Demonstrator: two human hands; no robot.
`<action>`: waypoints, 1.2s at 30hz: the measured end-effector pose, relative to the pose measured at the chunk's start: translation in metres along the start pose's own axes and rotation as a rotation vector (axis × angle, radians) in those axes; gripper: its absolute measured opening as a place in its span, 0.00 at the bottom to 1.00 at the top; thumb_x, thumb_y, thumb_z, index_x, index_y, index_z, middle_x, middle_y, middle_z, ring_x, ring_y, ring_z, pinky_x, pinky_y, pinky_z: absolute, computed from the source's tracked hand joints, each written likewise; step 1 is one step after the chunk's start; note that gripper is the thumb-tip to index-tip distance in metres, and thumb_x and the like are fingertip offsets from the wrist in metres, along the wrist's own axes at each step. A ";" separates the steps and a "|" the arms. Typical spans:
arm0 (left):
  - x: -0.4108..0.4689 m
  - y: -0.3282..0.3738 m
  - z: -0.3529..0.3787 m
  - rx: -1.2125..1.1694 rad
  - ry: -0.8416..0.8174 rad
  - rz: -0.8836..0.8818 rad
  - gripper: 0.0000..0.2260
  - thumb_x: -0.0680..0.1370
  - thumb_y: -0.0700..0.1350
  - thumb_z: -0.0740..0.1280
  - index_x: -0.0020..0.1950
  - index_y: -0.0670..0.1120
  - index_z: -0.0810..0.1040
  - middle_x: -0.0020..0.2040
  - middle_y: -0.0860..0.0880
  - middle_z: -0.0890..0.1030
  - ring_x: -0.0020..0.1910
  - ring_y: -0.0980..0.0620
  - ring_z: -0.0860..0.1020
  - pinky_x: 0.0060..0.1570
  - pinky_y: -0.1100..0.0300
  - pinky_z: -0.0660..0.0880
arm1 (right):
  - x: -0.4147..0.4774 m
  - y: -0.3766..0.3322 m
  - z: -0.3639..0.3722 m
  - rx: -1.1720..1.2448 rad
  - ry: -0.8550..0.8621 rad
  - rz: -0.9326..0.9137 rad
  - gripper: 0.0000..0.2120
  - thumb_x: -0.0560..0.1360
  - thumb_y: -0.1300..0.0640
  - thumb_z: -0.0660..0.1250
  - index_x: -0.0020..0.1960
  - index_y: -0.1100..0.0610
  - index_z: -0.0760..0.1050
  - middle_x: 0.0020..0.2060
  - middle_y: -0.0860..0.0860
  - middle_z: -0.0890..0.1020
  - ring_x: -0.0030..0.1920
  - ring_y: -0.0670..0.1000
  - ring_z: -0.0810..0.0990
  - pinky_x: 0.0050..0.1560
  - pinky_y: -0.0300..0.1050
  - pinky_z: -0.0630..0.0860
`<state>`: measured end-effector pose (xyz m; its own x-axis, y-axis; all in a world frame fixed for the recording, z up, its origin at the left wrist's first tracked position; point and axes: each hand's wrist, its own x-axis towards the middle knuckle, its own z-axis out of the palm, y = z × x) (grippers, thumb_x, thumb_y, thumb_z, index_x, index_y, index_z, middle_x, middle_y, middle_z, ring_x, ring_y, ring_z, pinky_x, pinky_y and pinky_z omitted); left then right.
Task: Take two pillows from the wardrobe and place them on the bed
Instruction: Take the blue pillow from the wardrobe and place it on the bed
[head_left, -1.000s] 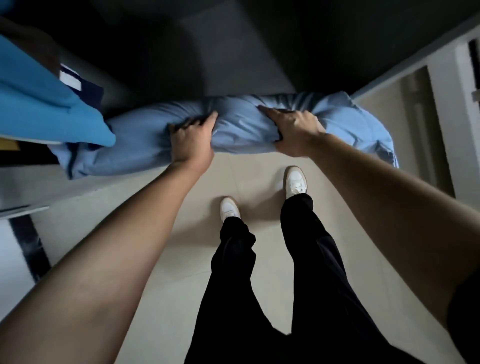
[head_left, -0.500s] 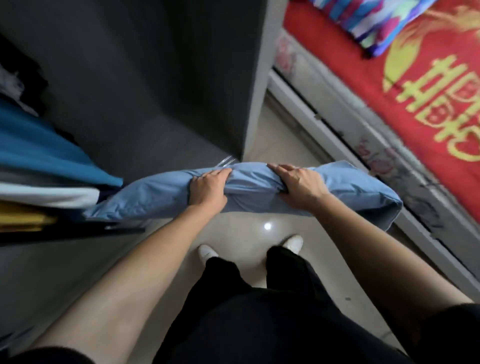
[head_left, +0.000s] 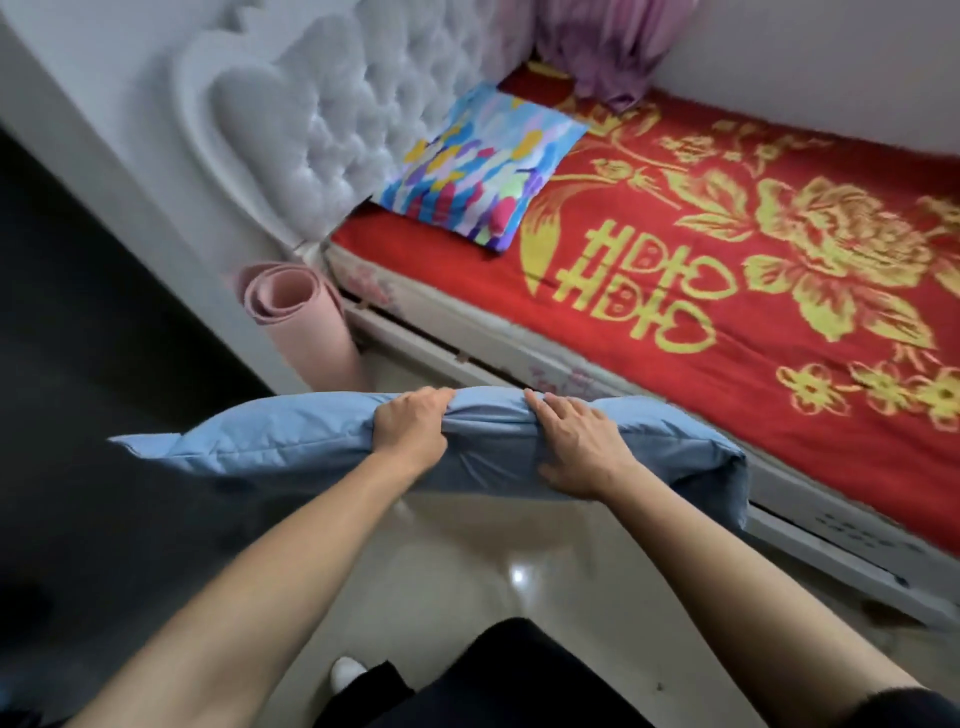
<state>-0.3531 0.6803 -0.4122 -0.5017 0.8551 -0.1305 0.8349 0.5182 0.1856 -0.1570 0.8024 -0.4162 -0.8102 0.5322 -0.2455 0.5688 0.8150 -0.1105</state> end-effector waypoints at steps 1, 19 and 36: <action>0.009 0.015 -0.003 0.020 0.007 0.025 0.25 0.69 0.37 0.65 0.63 0.57 0.73 0.58 0.51 0.80 0.54 0.43 0.79 0.46 0.51 0.75 | 0.001 0.013 -0.004 0.004 -0.002 0.025 0.43 0.70 0.45 0.67 0.79 0.51 0.51 0.71 0.52 0.67 0.70 0.57 0.67 0.66 0.56 0.69; 0.234 -0.002 -0.085 -0.038 0.145 0.159 0.22 0.69 0.40 0.65 0.60 0.57 0.73 0.51 0.51 0.81 0.49 0.44 0.80 0.42 0.53 0.73 | 0.198 0.076 -0.119 -0.110 0.280 0.170 0.18 0.78 0.57 0.55 0.67 0.48 0.67 0.59 0.50 0.75 0.61 0.56 0.73 0.62 0.53 0.66; 0.494 -0.037 -0.127 -0.102 0.234 0.218 0.25 0.69 0.45 0.69 0.65 0.57 0.72 0.56 0.54 0.81 0.50 0.47 0.81 0.42 0.54 0.77 | 0.434 0.147 -0.203 -0.146 0.417 0.194 0.17 0.77 0.59 0.59 0.64 0.49 0.73 0.57 0.51 0.77 0.60 0.57 0.75 0.67 0.56 0.64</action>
<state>-0.6604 1.0856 -0.3598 -0.3622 0.9202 0.1484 0.9073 0.3115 0.2825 -0.4533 1.1994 -0.3437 -0.6960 0.6994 0.1624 0.7132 0.6997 0.0431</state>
